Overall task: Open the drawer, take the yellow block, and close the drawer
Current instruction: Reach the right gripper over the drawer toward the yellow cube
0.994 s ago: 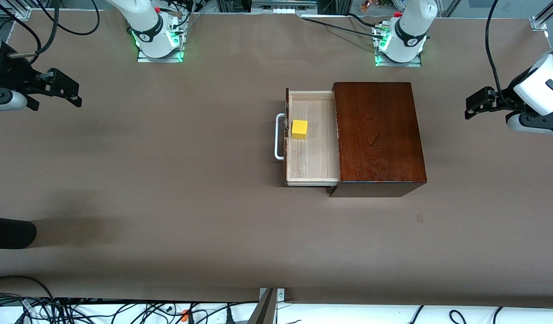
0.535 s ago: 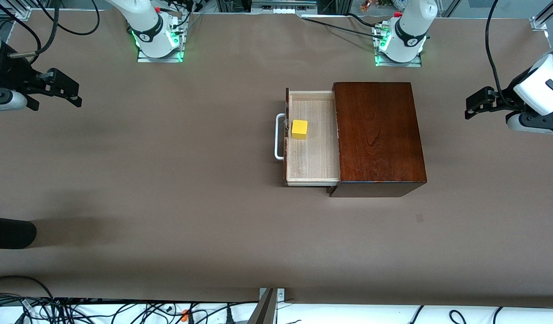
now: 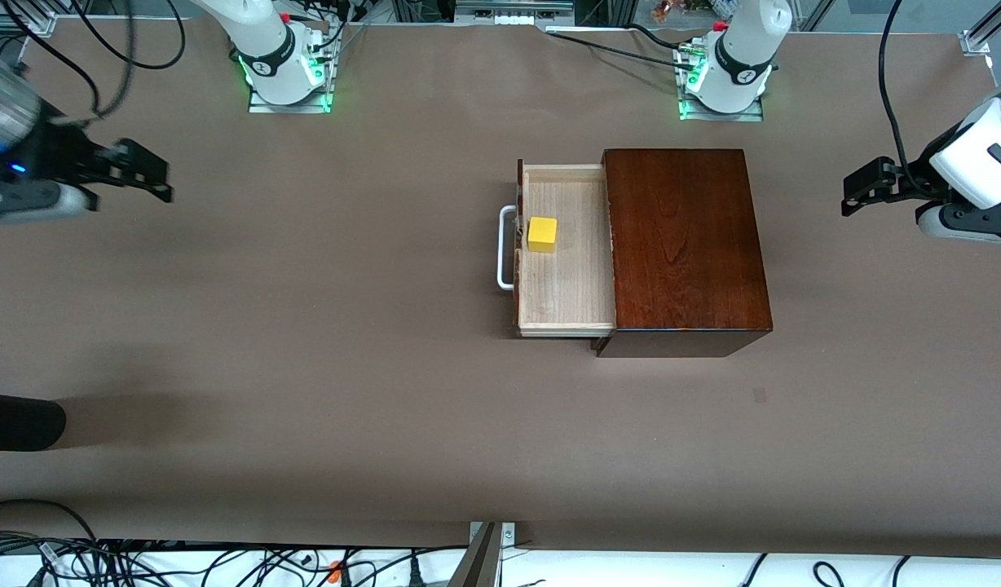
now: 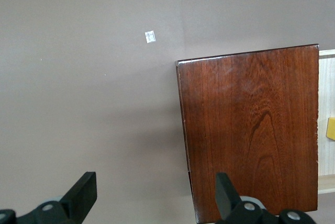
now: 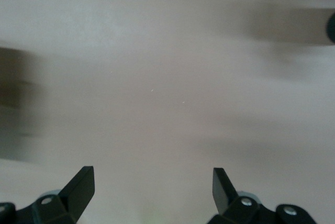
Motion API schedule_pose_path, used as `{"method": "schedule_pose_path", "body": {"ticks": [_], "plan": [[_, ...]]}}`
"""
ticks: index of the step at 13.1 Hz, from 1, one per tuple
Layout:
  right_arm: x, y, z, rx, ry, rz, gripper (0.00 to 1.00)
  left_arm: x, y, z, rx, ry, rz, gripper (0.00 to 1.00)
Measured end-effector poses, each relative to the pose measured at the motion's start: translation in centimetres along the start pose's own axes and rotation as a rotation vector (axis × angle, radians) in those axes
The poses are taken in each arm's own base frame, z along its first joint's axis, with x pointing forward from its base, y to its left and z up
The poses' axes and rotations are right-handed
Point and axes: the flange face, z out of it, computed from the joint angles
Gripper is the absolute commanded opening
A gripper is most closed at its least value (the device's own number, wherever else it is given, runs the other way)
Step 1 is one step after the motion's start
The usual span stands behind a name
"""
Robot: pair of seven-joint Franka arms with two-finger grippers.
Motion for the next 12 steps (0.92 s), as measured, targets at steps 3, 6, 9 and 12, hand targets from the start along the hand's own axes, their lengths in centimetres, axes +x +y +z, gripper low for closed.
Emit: {"method": "schedule_pose_path", "body": {"ticks": [3,6,9,12], "plan": [[0.5,-7.7,1.6,0.011,-0.013,-0.131,1.0,0.1,0.0,0.1,0.0,-0.003,-0.001,1.0],[-0.9,-20.0,4.4,-0.002,-0.027,-0.335,1.0,0.2,-0.1,0.3,0.0,-0.005,-0.002,1.0],[-1.5,-30.9,9.8,-0.001,0.014,-0.505,1.0,0.2,-0.2,0.3,0.0,-0.006,-0.002,1.0],[-3.1,-41.2,16.0,0.013,0.092,-0.684,1.0,0.2,-0.2,0.3,0.0,-0.006,-0.003,1.0]]}}
